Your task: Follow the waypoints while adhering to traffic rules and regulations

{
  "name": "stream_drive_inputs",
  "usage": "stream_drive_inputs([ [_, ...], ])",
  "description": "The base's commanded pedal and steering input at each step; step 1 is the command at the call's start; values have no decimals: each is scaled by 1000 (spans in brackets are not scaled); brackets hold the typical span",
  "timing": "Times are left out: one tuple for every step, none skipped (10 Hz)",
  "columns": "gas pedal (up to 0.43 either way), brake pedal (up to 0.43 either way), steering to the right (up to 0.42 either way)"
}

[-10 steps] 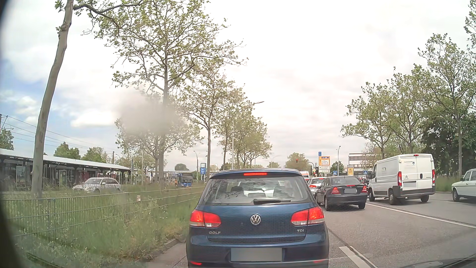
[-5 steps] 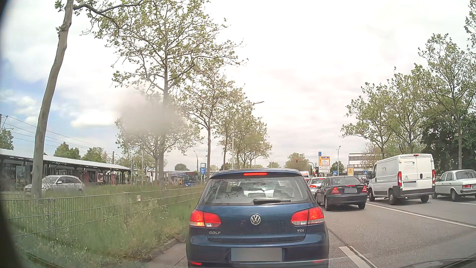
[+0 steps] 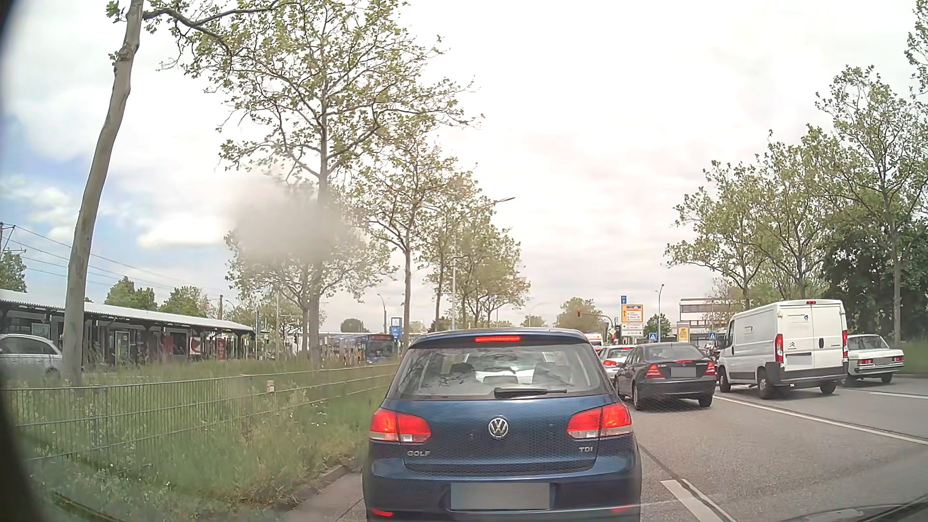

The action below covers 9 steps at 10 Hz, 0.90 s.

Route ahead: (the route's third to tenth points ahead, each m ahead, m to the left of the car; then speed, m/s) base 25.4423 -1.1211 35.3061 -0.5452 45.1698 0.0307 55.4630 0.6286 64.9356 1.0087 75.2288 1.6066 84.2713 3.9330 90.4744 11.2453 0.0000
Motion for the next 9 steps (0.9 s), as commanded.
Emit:
stream_drive_inputs([
  [0,250,-4],
  [0,250,-4],
  [0,250,-4],
  [0,250,-4],
  [0,250,-4],
  [0,250,-4],
  [0,250,-4],
  [0,250,-4],
  [0,250,-4],
])
